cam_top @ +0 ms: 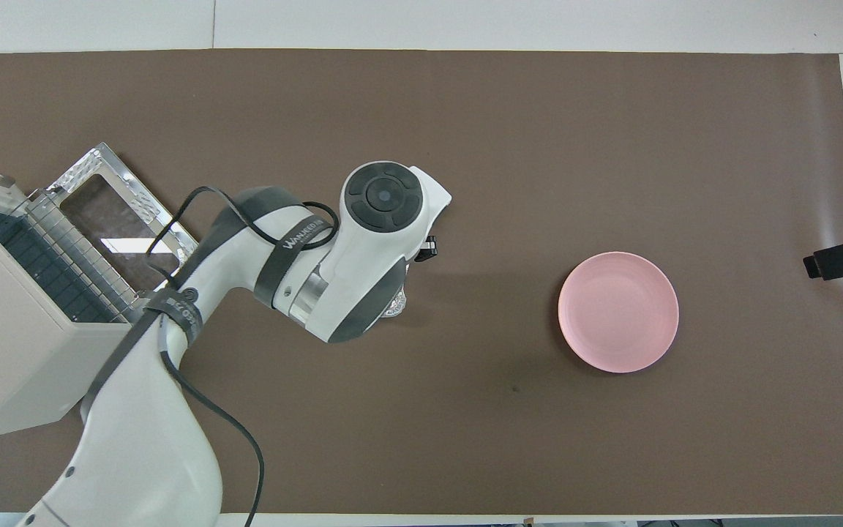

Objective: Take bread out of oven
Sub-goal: 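Pull the foil tray out and set it on the table center, then reach the right gripper toward the foil tray while the left gripper withdraws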

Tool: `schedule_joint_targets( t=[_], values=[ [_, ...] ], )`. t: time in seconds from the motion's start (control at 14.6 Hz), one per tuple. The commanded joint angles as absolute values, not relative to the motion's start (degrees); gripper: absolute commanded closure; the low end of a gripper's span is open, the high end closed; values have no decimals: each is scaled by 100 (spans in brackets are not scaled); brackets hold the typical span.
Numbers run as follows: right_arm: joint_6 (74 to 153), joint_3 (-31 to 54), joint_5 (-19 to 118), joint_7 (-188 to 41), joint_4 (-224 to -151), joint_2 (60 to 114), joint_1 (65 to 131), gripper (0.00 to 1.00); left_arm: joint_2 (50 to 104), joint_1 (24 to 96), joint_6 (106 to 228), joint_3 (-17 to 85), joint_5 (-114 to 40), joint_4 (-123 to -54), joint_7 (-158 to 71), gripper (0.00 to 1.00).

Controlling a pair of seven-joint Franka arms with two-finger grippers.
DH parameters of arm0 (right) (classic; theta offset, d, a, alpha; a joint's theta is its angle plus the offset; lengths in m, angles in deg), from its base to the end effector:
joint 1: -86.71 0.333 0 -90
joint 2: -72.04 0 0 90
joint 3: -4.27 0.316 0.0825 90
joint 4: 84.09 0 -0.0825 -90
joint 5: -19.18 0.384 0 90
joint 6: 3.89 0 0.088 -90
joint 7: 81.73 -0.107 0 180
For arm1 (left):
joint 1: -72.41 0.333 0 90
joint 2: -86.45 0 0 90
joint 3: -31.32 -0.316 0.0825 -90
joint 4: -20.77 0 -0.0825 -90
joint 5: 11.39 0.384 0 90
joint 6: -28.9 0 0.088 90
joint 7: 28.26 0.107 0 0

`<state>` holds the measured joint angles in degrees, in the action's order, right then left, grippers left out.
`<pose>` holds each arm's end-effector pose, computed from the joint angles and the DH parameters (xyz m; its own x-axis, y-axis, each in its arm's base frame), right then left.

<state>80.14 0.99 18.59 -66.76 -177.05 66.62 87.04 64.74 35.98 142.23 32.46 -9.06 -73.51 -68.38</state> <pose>0.5129 -0.0292 0.6420 0.9763 0.2079 -0.0606 0.2076 -0.9782 -0.0111 0.5238 -0.3980 0.3911 0.9994 0.0292 -0.0168 0.0283 -0.9982 -0.0523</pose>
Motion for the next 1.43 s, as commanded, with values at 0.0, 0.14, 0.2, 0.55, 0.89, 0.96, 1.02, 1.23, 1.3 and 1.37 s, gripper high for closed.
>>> schedule_joint_targets(
  t=[0.0, 0.14, 0.2, 0.55, 0.89, 0.96, 1.02, 1.23, 1.3, 1.37],
  values=[
    [7821, 181, 1874, -6731, -17840, 6509, 8592, 0, 7194, 4216, 13570, 3273, -1015, -7381, -6799, 0],
    [7811, 190, 1874, -6731, -17840, 6509, 8601, 0, 7571, 4549, 13228, 3246, -1042, -7336, -6773, 0],
    [7811, 190, 1874, -6731, -17831, 6509, 8601, 0, 7773, 4830, 12982, 3264, -1042, -7327, -6651, 0],
    [7698, 181, 1865, -6687, -17831, 6492, 8592, 0, 8618, 6026, 11331, 3238, -1209, -7345, -4325, 0],
    [7758, 330, 1909, -6810, -17919, 6360, 8855, 0, 9348, 6230, 10554, 3307, -1200, -7687, -4083, 0],
    [7785, 348, 1909, -7045, -17997, 6351, 8995, 0, 9349, 6273, 10563, 3308, -1200, -7679, -4057, 0],
    [7855, 348, 1909, -7465, -18111, 6351, 9223, 0, 9349, 6274, 10606, 3308, -1200, -7705, -4057, 0],
    [8731, 357, 1909, -8608, -18611, 6377, 9978, 0, 9349, 6449, 10914, 3325, -1226, -7784, -4039, 0],
    [8952, 366, 1909, -9012, -18726, 6438, 10181, 0, 9270, 6511, 10845, 3395, -1244, -7715, -4048, 0],
    [9311, 366, 1909, -9512, -18858, 6561, 10453, 0, 9008, 6824, 10618, 3657, -1383, -7505, -4074, 0]
  ],
)
